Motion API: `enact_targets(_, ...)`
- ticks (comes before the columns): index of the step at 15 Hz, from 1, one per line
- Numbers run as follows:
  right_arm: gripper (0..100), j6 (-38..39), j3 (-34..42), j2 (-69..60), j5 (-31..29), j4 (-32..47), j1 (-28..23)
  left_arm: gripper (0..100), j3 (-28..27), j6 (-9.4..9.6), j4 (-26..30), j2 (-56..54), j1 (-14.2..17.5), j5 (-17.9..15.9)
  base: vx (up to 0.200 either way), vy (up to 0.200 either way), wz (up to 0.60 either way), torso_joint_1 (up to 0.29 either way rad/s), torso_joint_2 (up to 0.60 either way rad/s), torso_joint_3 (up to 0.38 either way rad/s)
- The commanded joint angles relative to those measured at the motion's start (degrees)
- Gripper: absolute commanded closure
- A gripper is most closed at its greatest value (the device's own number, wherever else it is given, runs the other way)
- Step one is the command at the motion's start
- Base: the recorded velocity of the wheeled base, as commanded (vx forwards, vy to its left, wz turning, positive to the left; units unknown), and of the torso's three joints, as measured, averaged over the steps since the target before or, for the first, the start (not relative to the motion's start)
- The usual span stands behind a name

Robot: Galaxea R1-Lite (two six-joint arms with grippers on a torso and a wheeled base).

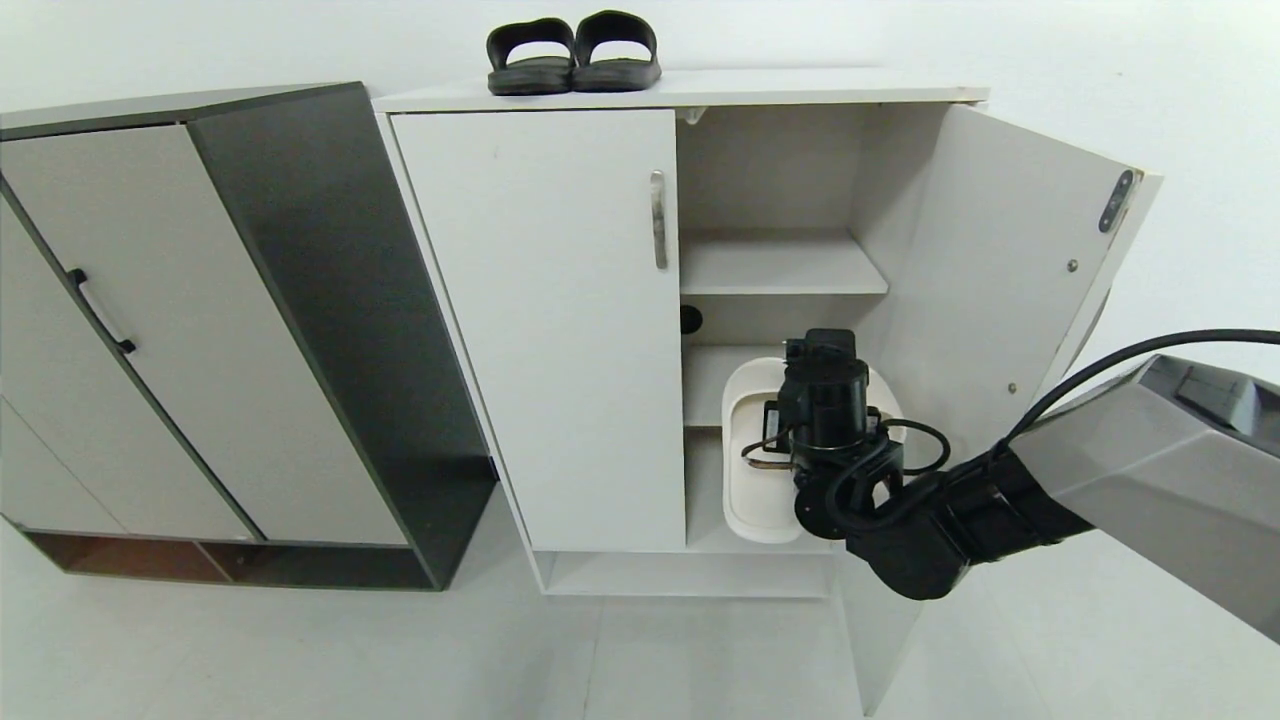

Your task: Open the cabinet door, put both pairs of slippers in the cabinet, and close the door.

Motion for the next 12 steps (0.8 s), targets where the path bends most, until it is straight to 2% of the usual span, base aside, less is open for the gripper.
enact_targets(1,100,0.01,0.49,0.18,-0.09,-0.03,-1.36,100,0.0,-0.09,0.0,0.11,0.0,0.01,0.0,0.0,0.0,0.0,0.0,0.0)
enact_targets(6,100,-0.78,2.24,0.09,-0.09,-0.21,-4.08,100,0.0,-0.18,0.0,0.11,0.0,0.01,0.0,0.0,0.0,0.0,0.0,0.0)
enact_targets(12,100,-0.78,2.51,-0.26,-0.09,-0.21,-4.61,100,0.0,-0.27,0.0,0.11,0.0,0.1,0.0,0.0,0.0,0.0,0.0,0.0)
